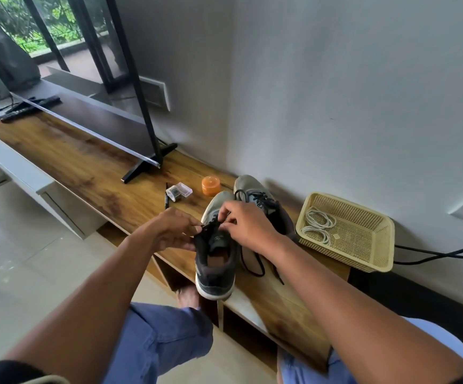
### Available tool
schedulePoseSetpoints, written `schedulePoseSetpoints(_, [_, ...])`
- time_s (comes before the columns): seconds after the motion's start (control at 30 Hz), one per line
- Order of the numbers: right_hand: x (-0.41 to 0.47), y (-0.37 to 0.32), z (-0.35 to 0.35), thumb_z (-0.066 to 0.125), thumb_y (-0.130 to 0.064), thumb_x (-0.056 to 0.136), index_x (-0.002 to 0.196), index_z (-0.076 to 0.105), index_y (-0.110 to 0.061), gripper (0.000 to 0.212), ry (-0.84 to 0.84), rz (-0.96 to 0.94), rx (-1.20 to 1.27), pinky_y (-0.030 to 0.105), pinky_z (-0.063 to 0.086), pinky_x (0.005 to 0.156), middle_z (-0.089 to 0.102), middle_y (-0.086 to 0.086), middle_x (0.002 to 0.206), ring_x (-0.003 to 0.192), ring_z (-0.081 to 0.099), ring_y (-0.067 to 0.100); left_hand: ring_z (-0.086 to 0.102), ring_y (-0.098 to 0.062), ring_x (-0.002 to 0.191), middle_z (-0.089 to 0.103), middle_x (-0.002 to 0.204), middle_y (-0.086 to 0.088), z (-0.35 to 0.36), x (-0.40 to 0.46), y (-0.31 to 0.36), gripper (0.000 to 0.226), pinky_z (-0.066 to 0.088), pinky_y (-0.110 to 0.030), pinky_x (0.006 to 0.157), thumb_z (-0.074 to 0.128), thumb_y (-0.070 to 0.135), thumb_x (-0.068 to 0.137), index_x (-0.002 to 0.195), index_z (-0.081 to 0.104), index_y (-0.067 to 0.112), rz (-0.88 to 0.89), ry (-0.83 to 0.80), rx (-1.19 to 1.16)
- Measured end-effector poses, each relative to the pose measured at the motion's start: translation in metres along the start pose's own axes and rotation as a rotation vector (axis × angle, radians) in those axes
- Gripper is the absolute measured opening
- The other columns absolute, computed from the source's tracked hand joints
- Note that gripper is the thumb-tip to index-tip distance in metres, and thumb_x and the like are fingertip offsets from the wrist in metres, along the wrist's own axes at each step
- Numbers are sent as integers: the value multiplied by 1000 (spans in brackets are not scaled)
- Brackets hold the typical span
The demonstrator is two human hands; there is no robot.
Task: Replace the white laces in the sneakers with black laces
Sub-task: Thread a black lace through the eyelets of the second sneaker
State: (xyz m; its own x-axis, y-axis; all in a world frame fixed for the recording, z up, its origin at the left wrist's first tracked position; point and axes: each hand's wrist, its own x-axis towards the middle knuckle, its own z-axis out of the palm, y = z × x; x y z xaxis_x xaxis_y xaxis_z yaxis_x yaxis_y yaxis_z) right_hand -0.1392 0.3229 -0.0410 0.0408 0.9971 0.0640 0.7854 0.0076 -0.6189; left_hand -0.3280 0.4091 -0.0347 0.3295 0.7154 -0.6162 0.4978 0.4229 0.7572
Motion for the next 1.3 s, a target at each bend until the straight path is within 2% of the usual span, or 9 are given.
schedulePoseSetpoints(0.13, [-2,-9,10,79,-24,88,95,78,-24,7,19,-10,-72,35,58,79,76,-6,91,88,70,13,77,-29,83,75,108,-26,-3,0,1,20,64,-33,61,67,-5,96,115,72,-8,-29,-43,-10])
schedulePoseSetpoints(0.27, [-7,-13,22,75,-24,89,93,78,-23,6,93,-13,-94,30,54,73,75,-4,90,87,69,16,79,-27,82,78,100,-24,-4,2,0,17,67,-35,69,71,-2,94,110,73,-7,-31,-51,-13])
schedulePoseSetpoints(0.43, [-6,-13,24,72,-21,85,88,80,-23,8,136,52,-48,31,57,72,77,-6,84,82,71,14,79,-29,84,78,99,-23,-4,5,-2,21,67,-38,73,74,-3,91,111,73,-10,-9,-35,-22])
schedulePoseSetpoints(0.63, [-6,-16,23,72,-27,84,81,76,-21,9,133,44,-94,32,56,61,72,-4,72,69,67,15,77,-30,89,77,105,-24,-3,3,0,19,66,-36,70,76,-3,90,108,75,-9,19,-41,-13])
schedulePoseSetpoints(0.77, [-5,-18,26,71,-30,82,72,67,-17,17,130,-3,-195,32,49,55,65,-1,67,64,63,22,78,-31,92,79,99,-20,-2,1,1,14,66,-39,76,77,0,89,102,78,-5,68,-68,42])
schedulePoseSetpoints(0.83, [-5,-19,27,70,-27,84,72,67,-16,17,150,-35,-223,32,48,56,66,1,68,65,64,23,78,-31,91,78,100,-21,-1,1,1,13,66,-38,74,74,-1,92,104,77,-7,77,-71,38])
schedulePoseSetpoints(0.97, [-5,-17,32,67,-21,86,80,72,-17,10,170,-40,-221,37,59,63,71,0,75,70,68,22,78,-27,87,78,101,-23,-1,0,2,17,65,-33,69,61,-3,100,106,77,-6,71,-90,40])
schedulePoseSetpoints(1.13, [-6,-14,36,70,-18,80,82,71,-21,4,202,-22,-154,38,59,64,71,-4,74,70,68,20,78,-25,84,78,100,-22,2,0,0,18,65,-32,68,61,-10,97,100,77,-4,43,-89,42])
schedulePoseSetpoints(1.3, [-9,-13,38,71,-7,76,94,39,-32,44,244,13,-14,46,54,63,65,-6,72,67,65,21,78,-25,85,77,102,-22,4,0,-1,19,65,-31,66,60,-11,98,100,77,-3,30,-119,-2])
